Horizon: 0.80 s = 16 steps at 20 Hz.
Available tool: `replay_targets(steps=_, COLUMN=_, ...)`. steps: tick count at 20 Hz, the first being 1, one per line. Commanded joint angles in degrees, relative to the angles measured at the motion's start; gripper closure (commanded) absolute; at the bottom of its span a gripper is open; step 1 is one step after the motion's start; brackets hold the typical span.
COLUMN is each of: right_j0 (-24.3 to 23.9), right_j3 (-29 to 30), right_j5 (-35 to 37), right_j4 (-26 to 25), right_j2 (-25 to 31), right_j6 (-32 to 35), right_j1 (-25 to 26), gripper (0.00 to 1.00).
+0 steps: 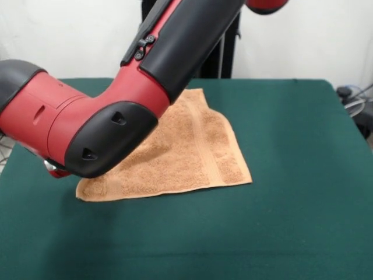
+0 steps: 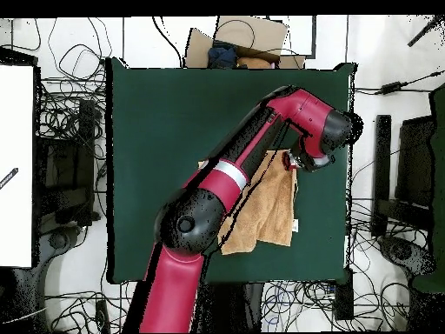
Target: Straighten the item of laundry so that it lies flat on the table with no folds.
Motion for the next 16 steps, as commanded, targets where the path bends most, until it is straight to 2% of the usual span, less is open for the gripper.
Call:
replay_targets(steps=1, right_j0=-0.2, right_j3=-12.4, right_j5=13.2, right_j4=3.6, right_j2=-2.4, right_j6=16.6, right_j1=0.7, gripper=1.0)
replay_targets(steps=16, right_j0=0.1, right_j3=-12.7, right_j5=10.2, right_j4=3.7, right_j2=-4.4, right_j6=19.3, right_j1=-0.5, gripper=1.0)
